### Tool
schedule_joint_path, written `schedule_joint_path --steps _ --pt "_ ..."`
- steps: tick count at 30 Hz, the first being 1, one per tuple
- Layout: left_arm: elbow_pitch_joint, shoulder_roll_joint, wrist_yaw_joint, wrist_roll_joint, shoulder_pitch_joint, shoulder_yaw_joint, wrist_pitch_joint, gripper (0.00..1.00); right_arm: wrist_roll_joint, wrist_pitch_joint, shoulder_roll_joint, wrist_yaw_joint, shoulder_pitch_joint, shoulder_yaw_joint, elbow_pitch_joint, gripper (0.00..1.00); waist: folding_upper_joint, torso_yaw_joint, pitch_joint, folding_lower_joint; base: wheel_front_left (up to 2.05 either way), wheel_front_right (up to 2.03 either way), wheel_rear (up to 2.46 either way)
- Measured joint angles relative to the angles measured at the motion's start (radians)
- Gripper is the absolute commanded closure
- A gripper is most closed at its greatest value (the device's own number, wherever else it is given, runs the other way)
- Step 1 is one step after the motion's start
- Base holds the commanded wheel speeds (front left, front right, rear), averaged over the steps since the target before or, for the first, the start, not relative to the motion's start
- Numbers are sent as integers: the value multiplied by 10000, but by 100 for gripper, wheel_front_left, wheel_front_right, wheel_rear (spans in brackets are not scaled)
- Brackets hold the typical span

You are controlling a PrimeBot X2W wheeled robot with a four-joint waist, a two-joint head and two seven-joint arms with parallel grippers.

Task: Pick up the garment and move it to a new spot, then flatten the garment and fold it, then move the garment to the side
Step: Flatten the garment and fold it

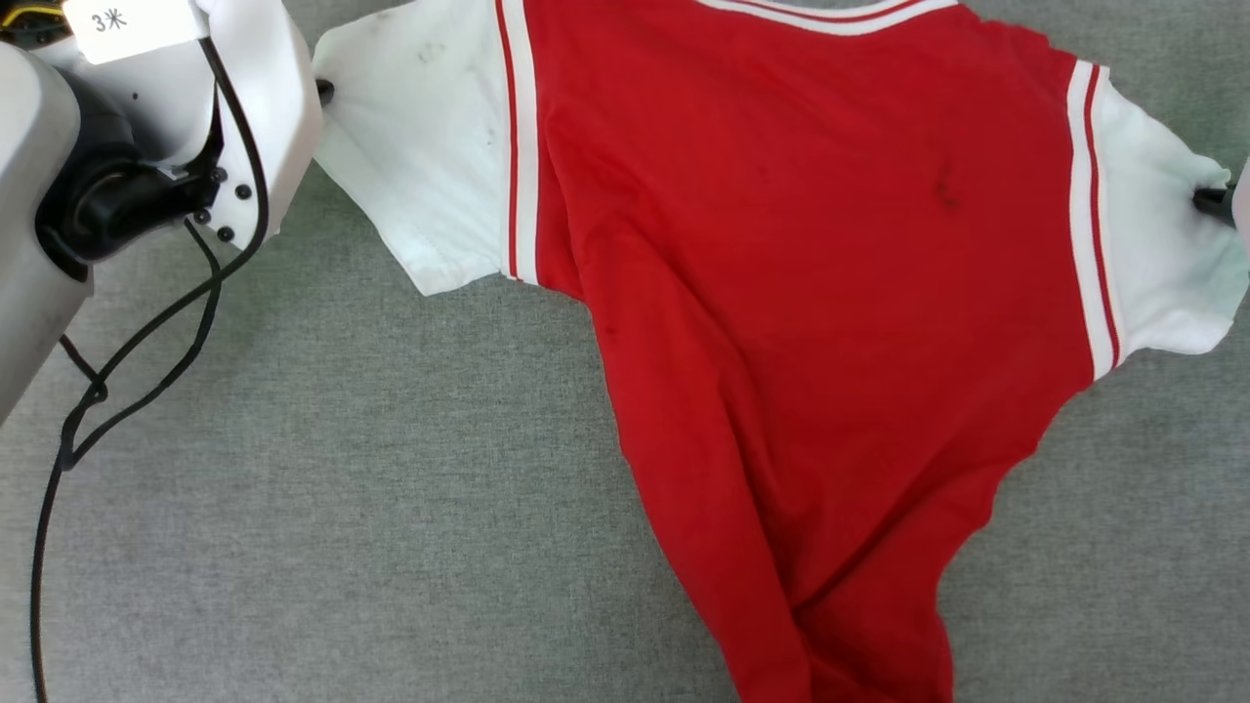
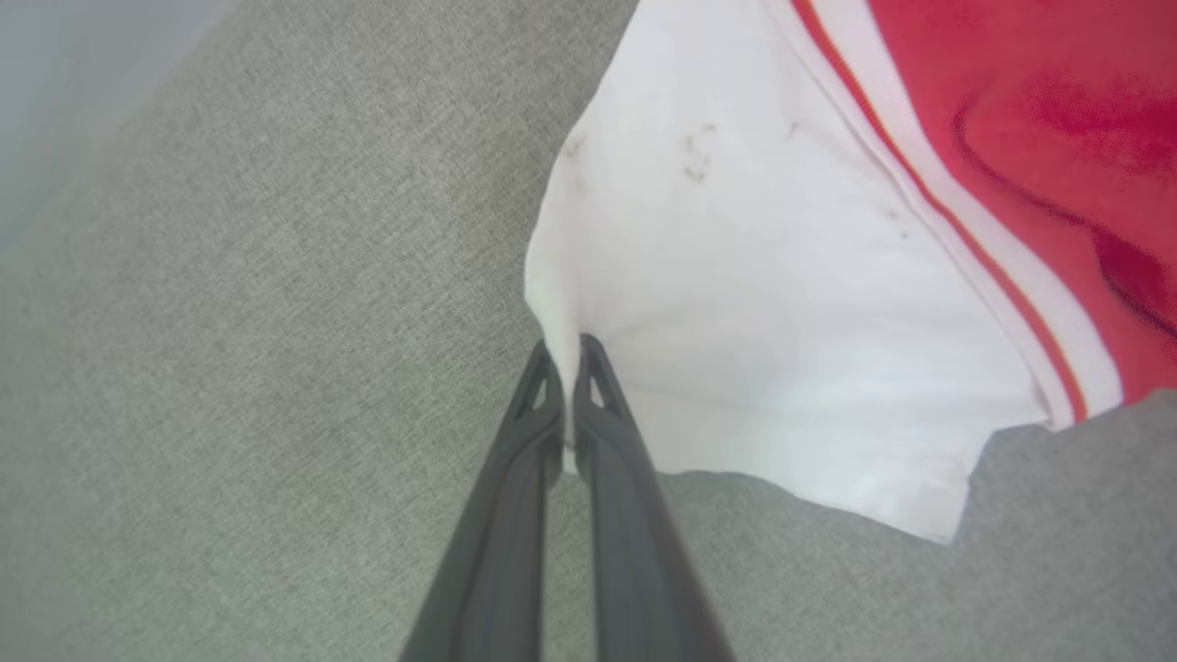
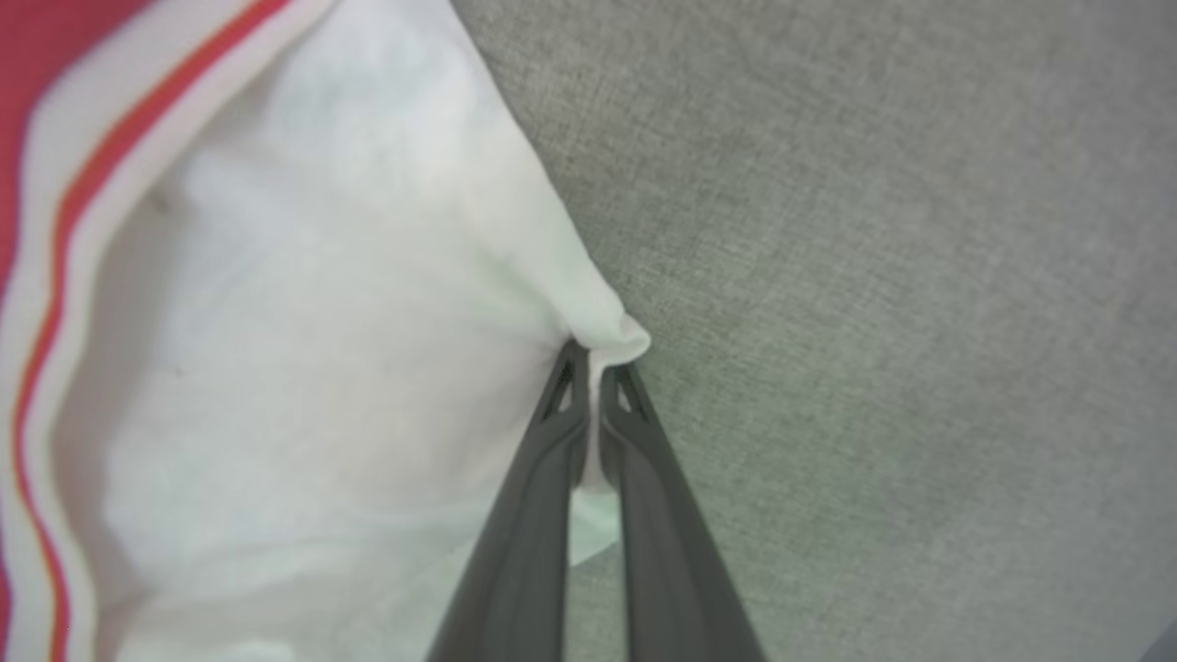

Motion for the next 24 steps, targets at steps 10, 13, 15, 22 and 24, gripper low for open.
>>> schedule_joint_path --steps 10,13,15,22,24 --pt "144 -79 0 -151 10 -468 -1549 100 -107 -2518 -253 21 -81 88 -52 100 0 -58 -1305 0 0 0 0" --pt "-52 104 0 -217 8 -593 -2073 100 -21 -3087 -529 21 -77 81 -385 100 0 -28 -1786 0 0 0 0" --pt "-224 230 0 -234 -4 -660 -2370 100 -2 -3402 -681 21 -73 56 -617 100 0 -10 -2094 0 0 0 0" --pt "-671 612 -2 -134 -531 -639 -3568 100 -71 -4380 -976 21 -371 -550 -1160 100 0 74 -2947 -1 0 0 0" --pt "-646 614 -2 -4 -904 -552 -3847 100 -249 -4500 -1047 21 -627 -652 -1256 100 0 117 -3086 -1 0 0 0"
